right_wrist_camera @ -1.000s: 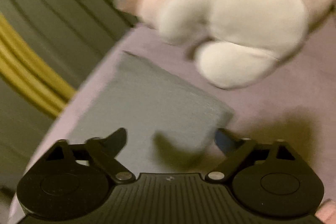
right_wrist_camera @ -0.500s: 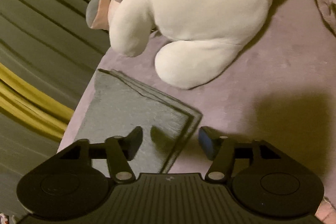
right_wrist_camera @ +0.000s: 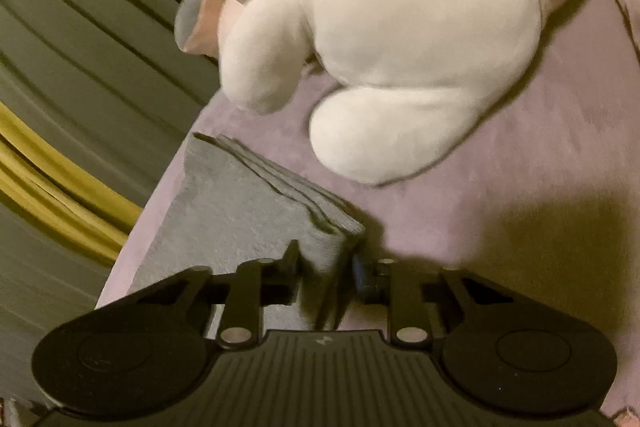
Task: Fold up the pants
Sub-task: 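Grasp the folded leg end with the right tool and lift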
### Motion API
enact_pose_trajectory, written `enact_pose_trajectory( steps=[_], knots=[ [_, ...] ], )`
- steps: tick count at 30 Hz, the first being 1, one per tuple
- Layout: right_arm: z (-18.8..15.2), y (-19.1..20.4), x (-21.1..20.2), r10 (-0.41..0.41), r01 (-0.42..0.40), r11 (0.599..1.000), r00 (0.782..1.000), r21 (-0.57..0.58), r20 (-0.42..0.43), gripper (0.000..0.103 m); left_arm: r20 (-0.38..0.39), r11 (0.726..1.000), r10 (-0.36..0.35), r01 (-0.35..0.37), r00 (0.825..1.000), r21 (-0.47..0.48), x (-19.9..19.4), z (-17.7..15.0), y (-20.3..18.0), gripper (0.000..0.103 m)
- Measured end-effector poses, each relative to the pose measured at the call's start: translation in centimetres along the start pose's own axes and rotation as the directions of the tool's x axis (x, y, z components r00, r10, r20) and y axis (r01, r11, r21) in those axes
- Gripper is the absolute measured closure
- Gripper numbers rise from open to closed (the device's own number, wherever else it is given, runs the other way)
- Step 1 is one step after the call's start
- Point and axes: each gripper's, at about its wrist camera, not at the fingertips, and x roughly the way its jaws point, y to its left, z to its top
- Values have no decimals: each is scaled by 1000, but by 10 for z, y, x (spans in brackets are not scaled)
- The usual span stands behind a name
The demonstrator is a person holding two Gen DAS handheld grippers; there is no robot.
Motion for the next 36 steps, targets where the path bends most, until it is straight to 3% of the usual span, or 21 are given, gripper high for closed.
enact_pose_trajectory(
  steps=[3,7,11,12,14,18,20,22,25,28,30,32,34,36],
  knots=[
    [1,-6,1,28,-28,999,1000,34,-7,73,0,1000,0,0,1000,0,0,0,0,0],
    [4,-9,-1,65,-64,998,998,15,-19,53,0,1000,0,0,1000,0,0,0,0,0],
    [5,1,2,47,-48,998,999,-50,-18,52,0,1000,1,-1,1000,0,0,0,0,0],
    [5,4,3,38,-39,997,999,-73,-20,53,0,1000,2,-2,1000,1,0,0,0,0],
    [4,8,5,2,-3,994,1000,-111,-9,83,0,1000,2,-2,1000,1,0,0,0,0],
    [5,6,2,28,-28,995,1000,-93,-1,84,0,1000,1,-1,1000,1,0,0,0,0],
    [5,8,6,5,-7,994,1000,-108,-13,75,0,1000,2,-2,1000,2,0,0,0,0],
    [5,7,7,7,-9,995,1000,-103,-21,74,0,1000,0,0,1000,-1,0,0,0,0],
    [7,13,8,-19,17,995,1000,-100,-18,85,3,1000,-4,4,1000,-8,-6,0,3,0],
    [8,35,4,-33,32,985,999,-168,0,88,36,1000,7,-6,999,-28,-23,-4,7,0],
    [5,67,-8,-44,55,953,998,-299,41,89,75,999,28,-25,997,-39,-40,-10,12,0],
    [-8,113,-26,-12,53,884,996,-465,90,89,114,998,38,-32,993,-52,-57,-16,18,0],
    [-35,166,-47,76,12,768,991,-641,110,89,151,997,38,-28,988,-66,-71,-22,26,0],
    [-79,217,-67,185,-47,604,979,-796,83,89,182,996,29,-12,983,-92,-81,-28,36,0]
  ],
)
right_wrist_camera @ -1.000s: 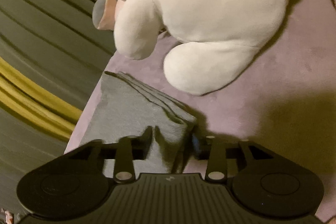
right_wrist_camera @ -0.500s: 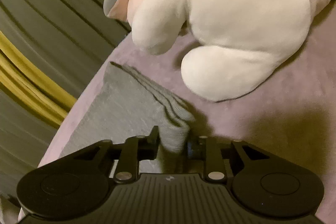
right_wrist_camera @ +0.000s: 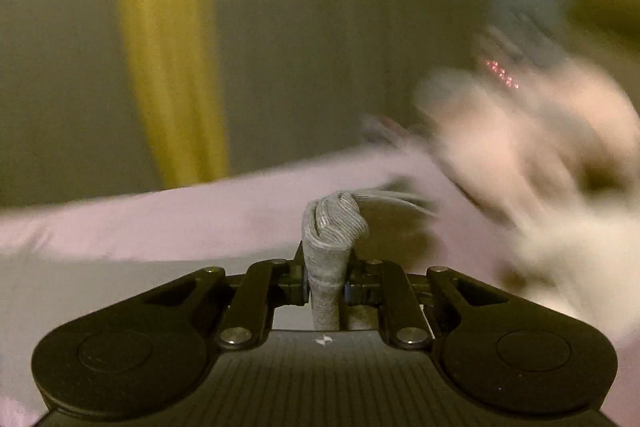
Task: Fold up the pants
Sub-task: 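Grasp the folded leg end with the right tool and lift, then fold the held end over the pants and open the right tool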
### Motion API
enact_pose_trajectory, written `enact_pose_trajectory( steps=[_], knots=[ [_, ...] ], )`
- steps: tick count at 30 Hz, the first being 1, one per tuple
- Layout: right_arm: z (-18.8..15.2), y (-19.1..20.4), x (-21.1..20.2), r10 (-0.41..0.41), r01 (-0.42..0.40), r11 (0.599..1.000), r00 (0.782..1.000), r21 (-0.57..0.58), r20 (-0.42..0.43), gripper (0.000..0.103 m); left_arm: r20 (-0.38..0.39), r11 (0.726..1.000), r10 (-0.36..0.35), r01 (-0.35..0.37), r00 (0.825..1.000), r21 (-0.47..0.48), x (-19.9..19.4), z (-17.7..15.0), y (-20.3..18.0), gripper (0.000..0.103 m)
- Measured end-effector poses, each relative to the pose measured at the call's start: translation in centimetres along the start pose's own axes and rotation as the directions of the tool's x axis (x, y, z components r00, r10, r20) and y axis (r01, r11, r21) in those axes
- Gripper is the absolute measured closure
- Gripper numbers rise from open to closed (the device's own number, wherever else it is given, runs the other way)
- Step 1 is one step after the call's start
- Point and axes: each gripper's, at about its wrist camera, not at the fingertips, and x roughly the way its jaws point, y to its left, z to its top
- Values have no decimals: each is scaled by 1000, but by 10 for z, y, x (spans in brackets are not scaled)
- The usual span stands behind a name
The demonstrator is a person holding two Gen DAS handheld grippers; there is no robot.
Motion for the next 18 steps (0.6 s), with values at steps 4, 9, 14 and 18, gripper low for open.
enact_pose_trajectory(
  steps=[4,9,14,18],
  knots=[
    [-24,127,-6,215,-215,925,976,-315,-34,89,27,999,-11,12,1000,-48,-4,-8,17,0],
    [-111,216,46,240,-406,798,892,-446,-384,88,-3,997,-62,62,998,-43,1,-16,19,0],
    [-110,217,40,243,-387,780,912,-492,-331,88,-16,996,-82,83,996,41,4,-15,5,0],
    [-92,195,42,299,-390,880,898,-272,-321,88,-20,989,-99,101,995,106,4,-17,-4,0]
  ],
)
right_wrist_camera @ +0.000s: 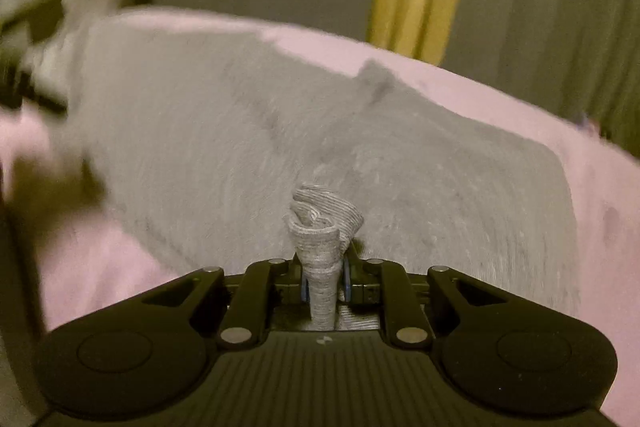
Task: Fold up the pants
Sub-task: 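Fold the held end over the pants and open the right tool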
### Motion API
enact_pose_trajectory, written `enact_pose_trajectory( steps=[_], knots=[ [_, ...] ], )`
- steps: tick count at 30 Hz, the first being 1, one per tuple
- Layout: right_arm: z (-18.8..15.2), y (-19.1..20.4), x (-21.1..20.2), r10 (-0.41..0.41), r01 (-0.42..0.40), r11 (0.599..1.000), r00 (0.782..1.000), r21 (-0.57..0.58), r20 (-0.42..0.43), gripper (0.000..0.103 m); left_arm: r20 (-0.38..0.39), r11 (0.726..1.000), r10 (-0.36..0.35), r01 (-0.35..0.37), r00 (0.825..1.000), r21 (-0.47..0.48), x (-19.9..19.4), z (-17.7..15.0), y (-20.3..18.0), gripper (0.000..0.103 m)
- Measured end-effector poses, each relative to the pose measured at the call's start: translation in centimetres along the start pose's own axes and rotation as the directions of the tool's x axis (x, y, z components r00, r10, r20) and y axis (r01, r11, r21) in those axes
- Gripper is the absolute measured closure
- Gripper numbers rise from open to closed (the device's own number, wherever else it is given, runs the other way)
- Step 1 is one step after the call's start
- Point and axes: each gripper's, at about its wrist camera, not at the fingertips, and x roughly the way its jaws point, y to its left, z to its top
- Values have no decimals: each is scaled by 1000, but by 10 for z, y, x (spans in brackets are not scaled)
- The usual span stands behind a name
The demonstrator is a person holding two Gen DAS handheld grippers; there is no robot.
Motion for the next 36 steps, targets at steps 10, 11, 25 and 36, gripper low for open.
enact_pose_trajectory(
  steps=[10,11,25,36],
  knots=[
    [-6,-15,-8,135,-124,972,990,202,-41,42,-17,999,-31,30,999,-33,3,10,-26,0],
    [-5,-22,-18,122,-116,967,992,227,-10,24,-28,999,-47,47,998,-16,5,11,-36,0],
    [-42,-135,2,-102,213,793,970,571,-220,4,-172,942,-286,309,943,131,71,21,-174,0],
    [-50,-148,2,-85,186,758,979,625,-188,4,-178,942,-228,263,957,208,102,32,-205,0]
  ],
)
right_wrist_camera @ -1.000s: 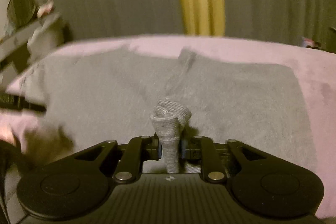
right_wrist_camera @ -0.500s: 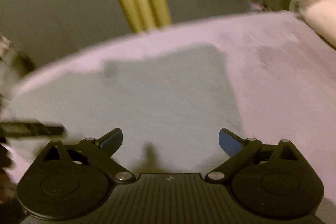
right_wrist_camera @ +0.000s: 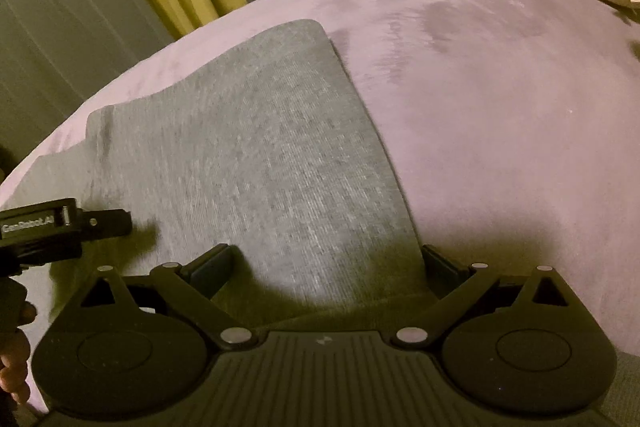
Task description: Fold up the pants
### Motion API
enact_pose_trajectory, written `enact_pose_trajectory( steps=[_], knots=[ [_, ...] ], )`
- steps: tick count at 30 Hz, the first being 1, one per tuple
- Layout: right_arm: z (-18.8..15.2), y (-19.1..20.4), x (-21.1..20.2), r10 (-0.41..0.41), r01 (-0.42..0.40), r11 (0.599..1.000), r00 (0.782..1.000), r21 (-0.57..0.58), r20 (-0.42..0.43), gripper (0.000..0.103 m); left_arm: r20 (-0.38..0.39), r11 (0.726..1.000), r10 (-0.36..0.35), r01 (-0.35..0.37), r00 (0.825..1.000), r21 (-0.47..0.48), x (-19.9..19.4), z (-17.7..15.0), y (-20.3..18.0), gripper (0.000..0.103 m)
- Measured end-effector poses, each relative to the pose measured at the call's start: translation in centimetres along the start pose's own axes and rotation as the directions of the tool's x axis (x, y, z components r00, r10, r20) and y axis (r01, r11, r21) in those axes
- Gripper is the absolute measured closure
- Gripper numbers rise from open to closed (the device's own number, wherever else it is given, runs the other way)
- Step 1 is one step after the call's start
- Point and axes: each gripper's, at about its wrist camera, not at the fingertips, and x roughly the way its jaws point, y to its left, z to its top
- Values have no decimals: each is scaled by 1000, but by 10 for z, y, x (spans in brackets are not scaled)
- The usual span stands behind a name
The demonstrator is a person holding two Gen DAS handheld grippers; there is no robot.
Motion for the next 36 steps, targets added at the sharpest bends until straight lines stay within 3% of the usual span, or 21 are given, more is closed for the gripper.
enact_pose_trajectory(
  steps=[6,8,10,11,15,18,20,24,30,36],
  knots=[
    [-3,2,-5,-5,5,1000,1000,0,6,4,18,1000,-10,9,1000,12,-1,-3,-1,2],
    [-3,2,-4,-6,6,1000,1000,0,7,4,28,999,-19,18,999,30,-5,-6,-1,12],
    [-3,2,-4,-6,6,1000,1000,0,7,4,25,996,-69,68,997,50,-10,-7,-4,41],
    [-3,2,-4,-7,7,1000,1000,-1,7,4,14,994,-95,94,995,54,-12,-6,-6,47],
    [-3,2,-4,-7,7,1000,1000,-1,7,4,-2,992,-98,98,995,78,-6,-3,-9,44],
    [-3,2,-4,-7,7,1000,1000,-2,8,4,-12,988,-154,154,988,5,1,4,0,35],
    [-3,2,-3,-7,7,1000,1000,-1,7,4,-16,982,-184,183,983,-48,7,9,5,35],
    [-2,2,-4,-4,4,1000,1000,1,9,4,-8,963,-248,245,969,-109,4,16,14,83],
    [-1,-1,-7,12,-13,999,999,29,32,4,57,927,-320,325,946,-185,-18,17,26,85],
    [-2,0,-18,23,-25,1000,996,19,89,4,59,923,-322,327,945,-201,-35,22,29,85]
  ],
)
